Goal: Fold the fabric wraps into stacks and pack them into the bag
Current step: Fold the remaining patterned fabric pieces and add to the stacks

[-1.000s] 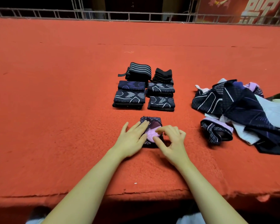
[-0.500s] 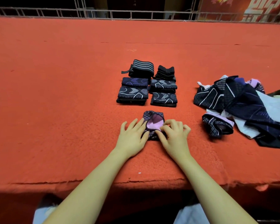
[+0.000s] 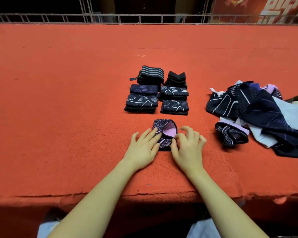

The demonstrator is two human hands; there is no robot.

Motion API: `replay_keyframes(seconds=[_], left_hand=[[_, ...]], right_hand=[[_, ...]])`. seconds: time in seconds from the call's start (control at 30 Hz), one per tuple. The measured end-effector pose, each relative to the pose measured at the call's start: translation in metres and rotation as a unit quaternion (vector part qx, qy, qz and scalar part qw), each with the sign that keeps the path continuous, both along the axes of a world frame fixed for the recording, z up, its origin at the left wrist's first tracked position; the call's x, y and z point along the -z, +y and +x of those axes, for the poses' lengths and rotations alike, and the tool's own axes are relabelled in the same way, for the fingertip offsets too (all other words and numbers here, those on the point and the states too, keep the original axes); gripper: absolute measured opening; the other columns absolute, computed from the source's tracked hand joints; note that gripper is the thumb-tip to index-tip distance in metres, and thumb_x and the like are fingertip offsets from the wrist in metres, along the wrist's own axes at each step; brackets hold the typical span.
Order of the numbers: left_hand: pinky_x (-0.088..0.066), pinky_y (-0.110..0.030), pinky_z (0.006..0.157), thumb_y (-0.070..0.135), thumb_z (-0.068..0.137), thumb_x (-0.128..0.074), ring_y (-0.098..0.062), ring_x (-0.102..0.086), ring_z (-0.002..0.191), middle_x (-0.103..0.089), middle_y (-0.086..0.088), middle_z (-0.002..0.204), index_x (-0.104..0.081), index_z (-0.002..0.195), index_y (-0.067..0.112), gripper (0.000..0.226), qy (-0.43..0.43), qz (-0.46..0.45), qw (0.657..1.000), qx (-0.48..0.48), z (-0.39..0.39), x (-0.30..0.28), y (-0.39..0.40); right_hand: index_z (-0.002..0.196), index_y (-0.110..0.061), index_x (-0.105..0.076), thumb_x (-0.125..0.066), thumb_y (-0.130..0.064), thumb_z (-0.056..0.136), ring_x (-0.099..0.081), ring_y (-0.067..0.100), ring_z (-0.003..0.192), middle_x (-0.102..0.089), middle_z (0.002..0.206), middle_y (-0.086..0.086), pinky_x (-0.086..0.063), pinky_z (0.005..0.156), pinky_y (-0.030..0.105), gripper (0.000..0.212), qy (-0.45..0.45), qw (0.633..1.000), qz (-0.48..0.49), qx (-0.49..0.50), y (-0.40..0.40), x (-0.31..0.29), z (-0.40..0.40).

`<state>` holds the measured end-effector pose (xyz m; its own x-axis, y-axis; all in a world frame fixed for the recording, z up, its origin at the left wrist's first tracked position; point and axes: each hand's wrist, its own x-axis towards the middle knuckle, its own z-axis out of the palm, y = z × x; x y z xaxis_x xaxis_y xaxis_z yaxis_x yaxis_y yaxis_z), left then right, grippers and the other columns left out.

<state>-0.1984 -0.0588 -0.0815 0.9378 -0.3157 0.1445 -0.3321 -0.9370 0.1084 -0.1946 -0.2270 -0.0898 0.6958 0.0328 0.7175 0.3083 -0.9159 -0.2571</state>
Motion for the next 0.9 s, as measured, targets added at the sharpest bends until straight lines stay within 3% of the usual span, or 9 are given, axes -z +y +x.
replay_keyframes(seconds=[0.17, 0.33, 0.47, 0.57, 0.67, 0.8, 0.9], left_hand=[[-0.002, -0.042, 0.113, 0.041, 0.102, -0.024, -0.009, -0.011, 0.145, -0.014, 0.013, 0.158, -0.023, 0.150, 0.033, 0.048, 0.006, -0.008, 1.000, -0.026, 0.002, 0.001, -0.001], [0.000, -0.044, 0.113, 0.042, 0.101, -0.023, -0.011, -0.009, 0.146, -0.017, 0.014, 0.157, -0.024, 0.149, 0.034, 0.049, 0.001, -0.009, 0.999, -0.035, 0.004, 0.001, -0.002], [0.001, -0.039, 0.112, 0.044, 0.096, -0.019, -0.009, -0.009, 0.146, -0.020, 0.011, 0.157, -0.036, 0.145, 0.029, 0.054, -0.013, -0.027, 0.999, -0.010, 0.006, 0.001, 0.000], [0.000, -0.034, 0.112, 0.029, 0.103, -0.030, -0.005, -0.009, 0.144, -0.019, 0.011, 0.157, -0.042, 0.139, 0.023, 0.039, 0.029, -0.095, 0.995, 0.025, 0.012, -0.003, -0.002], [-0.010, -0.030, 0.106, 0.027, 0.104, -0.028, -0.007, -0.023, 0.139, -0.025, 0.011, 0.155, -0.041, 0.139, 0.026, 0.038, 0.056, -0.174, 0.983, 0.028, 0.021, -0.009, -0.005], [-0.018, -0.037, 0.101, 0.035, 0.103, -0.028, -0.022, -0.029, 0.127, -0.013, 0.011, 0.159, -0.018, 0.150, 0.038, 0.048, 0.062, -0.080, 0.994, 0.026, 0.037, -0.015, -0.016], [-0.007, -0.044, 0.112, 0.041, 0.102, -0.024, -0.026, -0.011, 0.142, 0.001, 0.007, 0.160, -0.008, 0.151, 0.039, 0.052, 0.068, 0.036, 0.997, 0.018, 0.049, -0.015, -0.022]], right_hand=[[0.077, -0.011, -0.062, -0.047, -0.029, 0.083, -0.040, 0.022, 0.097, -0.058, 0.107, 0.010, -0.023, 0.081, 0.034, 0.025, 0.032, 0.999, 0.035, 0.001, -0.002, 0.003, 0.001], [0.073, -0.015, -0.064, -0.048, -0.037, 0.082, -0.033, 0.004, 0.096, -0.048, 0.108, -0.005, -0.016, 0.076, 0.021, 0.028, 0.060, 0.977, 0.182, -0.097, -0.003, -0.003, -0.002], [0.061, -0.019, -0.055, -0.050, -0.041, 0.076, -0.041, 0.014, 0.097, -0.053, 0.100, -0.004, -0.014, 0.078, 0.023, 0.027, 0.069, 0.982, 0.174, -0.016, 0.001, -0.002, 0.001], [0.074, -0.018, -0.054, -0.070, -0.045, 0.076, -0.040, 0.019, 0.098, -0.051, 0.102, 0.000, -0.019, 0.084, 0.030, 0.032, 0.094, 0.985, 0.143, 0.037, 0.005, -0.003, 0.009], [0.099, -0.012, -0.057, -0.071, -0.029, 0.078, -0.043, 0.029, 0.106, -0.050, 0.113, 0.007, -0.022, 0.088, 0.038, 0.030, 0.137, 0.981, 0.127, 0.050, 0.009, -0.006, 0.018], [0.127, -0.015, -0.051, -0.053, -0.005, 0.076, -0.041, 0.029, 0.112, -0.046, 0.128, 0.007, -0.026, 0.092, 0.041, 0.052, 0.159, 0.974, 0.155, 0.050, 0.008, -0.006, 0.019], [0.125, -0.021, -0.056, -0.036, -0.016, 0.073, -0.040, 0.022, 0.118, -0.047, 0.132, 0.002, -0.019, 0.091, 0.032, 0.056, 0.156, 0.975, 0.156, 0.019, 0.007, -0.003, 0.016]])
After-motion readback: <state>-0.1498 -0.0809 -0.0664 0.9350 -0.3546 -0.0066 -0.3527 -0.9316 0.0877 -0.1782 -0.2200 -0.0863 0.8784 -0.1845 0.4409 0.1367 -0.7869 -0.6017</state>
